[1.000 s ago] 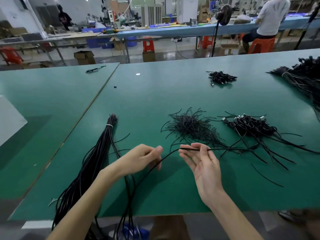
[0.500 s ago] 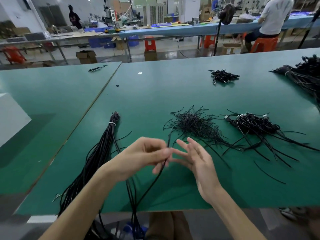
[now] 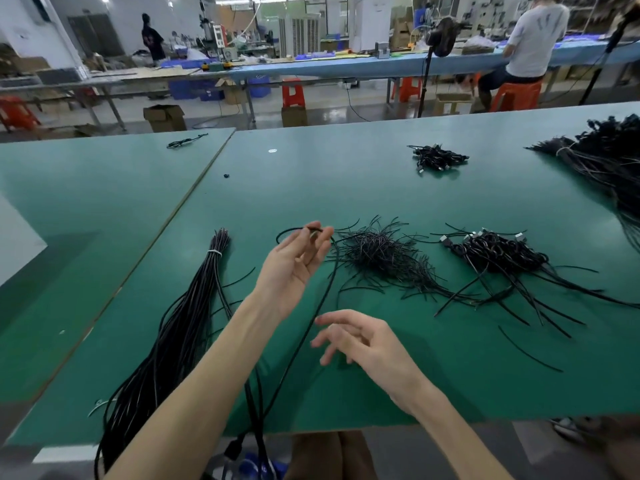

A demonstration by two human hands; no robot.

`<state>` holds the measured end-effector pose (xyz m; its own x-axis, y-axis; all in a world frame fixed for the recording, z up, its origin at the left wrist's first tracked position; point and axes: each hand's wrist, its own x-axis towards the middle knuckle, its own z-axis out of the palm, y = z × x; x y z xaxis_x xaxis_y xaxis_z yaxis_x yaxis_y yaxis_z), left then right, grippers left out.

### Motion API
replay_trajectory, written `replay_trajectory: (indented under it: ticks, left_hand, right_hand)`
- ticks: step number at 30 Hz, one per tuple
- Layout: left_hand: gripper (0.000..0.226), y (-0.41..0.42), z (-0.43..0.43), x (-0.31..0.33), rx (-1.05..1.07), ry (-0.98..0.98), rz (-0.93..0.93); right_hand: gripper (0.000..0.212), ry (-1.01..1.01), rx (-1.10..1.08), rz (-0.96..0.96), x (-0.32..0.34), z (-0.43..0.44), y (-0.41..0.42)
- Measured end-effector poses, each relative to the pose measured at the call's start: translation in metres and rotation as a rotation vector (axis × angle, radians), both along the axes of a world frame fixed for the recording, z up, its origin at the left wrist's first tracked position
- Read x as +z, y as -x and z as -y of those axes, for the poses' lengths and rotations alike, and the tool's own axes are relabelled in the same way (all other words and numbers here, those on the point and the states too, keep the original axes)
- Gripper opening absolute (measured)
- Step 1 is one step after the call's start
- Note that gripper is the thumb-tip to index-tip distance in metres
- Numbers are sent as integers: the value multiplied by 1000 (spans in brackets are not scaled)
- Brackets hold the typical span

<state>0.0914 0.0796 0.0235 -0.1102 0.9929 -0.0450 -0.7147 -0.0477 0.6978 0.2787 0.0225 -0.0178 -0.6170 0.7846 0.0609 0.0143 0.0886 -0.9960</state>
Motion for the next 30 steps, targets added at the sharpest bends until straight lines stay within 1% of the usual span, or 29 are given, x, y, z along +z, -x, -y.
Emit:
replay_trajectory:
  ticks: [3,6,9,13,16,19,20,22,24,25,27,30]
  left_hand:
    - [29,-5,3,-21,-132,-16,-102]
    - [37,-12,11,-39,-318,-61,-224]
    - [39,-11,20,-45,-464,-81,-388]
    - [35,-8,23,-44,-477,-65,-450]
    - [36,-8,24,-46,-505,-107,-446]
    - [41,-3,25,-46,-560,-118,-485]
    - [43,0,26,-46,-581,-118,-496]
    - [50,3,25,-47,-616,-115,-502]
    - [62,5,24,-48,-616,-96,-466]
    - [66,7,24,-48,-597,-80,-407]
    - [68,14,23,-47,-501,-71,-228]
    - [63,26,21,-46,-294,-100,47]
  right_hand:
    - [29,2,-17,20,-3,0,2]
    - [14,62,-86,-75,-6,-2,1]
    - [14,67,-142,-123,-7,-4,0]
    - [10,71,-281,-237,-8,-6,-1]
    - [12,199,-376,-381,-6,-9,-4]
    - [10,431,-515,-613,-1,-17,-12]
    - [8,482,-555,-676,0,-19,-14]
    - [5,506,-593,-715,3,-25,-16]
    - [6,507,-597,-730,7,-31,-16]
    - [8,511,-600,-742,9,-35,-17]
    - [9,503,-596,-742,13,-42,-21]
    - [11,418,-566,-600,9,-46,-23]
